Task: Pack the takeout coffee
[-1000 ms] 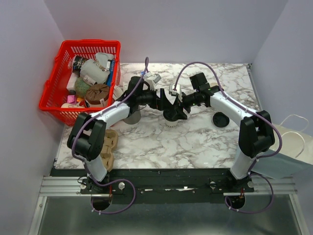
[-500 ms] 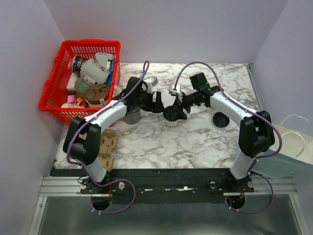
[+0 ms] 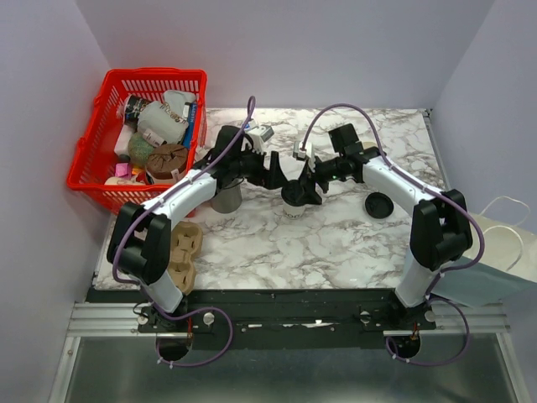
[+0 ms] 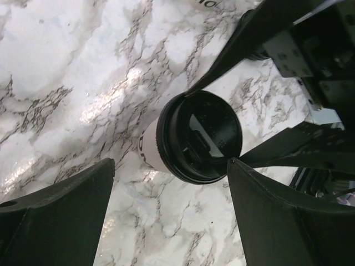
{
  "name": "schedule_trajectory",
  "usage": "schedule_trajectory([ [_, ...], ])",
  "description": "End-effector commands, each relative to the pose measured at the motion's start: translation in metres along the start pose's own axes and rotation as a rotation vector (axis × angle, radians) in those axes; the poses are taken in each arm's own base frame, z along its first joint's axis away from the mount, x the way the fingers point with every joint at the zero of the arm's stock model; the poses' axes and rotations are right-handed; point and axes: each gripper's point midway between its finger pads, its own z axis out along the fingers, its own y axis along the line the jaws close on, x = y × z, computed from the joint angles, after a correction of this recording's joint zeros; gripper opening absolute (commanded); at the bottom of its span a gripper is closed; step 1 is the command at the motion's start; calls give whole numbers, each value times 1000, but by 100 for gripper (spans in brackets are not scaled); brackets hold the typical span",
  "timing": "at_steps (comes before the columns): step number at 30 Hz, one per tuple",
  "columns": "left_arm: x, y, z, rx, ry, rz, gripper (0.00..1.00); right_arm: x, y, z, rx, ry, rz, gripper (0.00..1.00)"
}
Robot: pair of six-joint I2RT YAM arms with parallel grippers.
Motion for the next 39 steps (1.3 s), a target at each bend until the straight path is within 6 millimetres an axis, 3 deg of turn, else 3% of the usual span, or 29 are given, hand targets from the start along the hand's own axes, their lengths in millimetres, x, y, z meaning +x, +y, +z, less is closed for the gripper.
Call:
schedule_trajectory([
  [1, -37, -34, -15, 115, -91, 90, 91, 39, 21, 4, -54, 119, 199, 100],
  [10, -67, -61, -35, 170, -147, 150, 91, 40, 17, 3, -45, 135, 183, 100],
  [16, -81, -68, -49, 147, -183, 191, 91, 29, 13, 0, -32, 113, 161, 98],
  [21, -72, -68, -56, 131, -173, 195, 91, 27, 12, -2, -13, 115, 135, 86],
  [29, -55, -69, -75, 98, -145, 275, 91, 18, 11, 3, 146, 182, -36, 81],
  [33, -59, -74, -90, 76, -168, 308, 91, 7, -9, 1, 265, 199, -103, 81],
  [39, -81, -74, -122, 13, -252, 354, 91, -18, -38, 5, 319, 210, -209, 81],
])
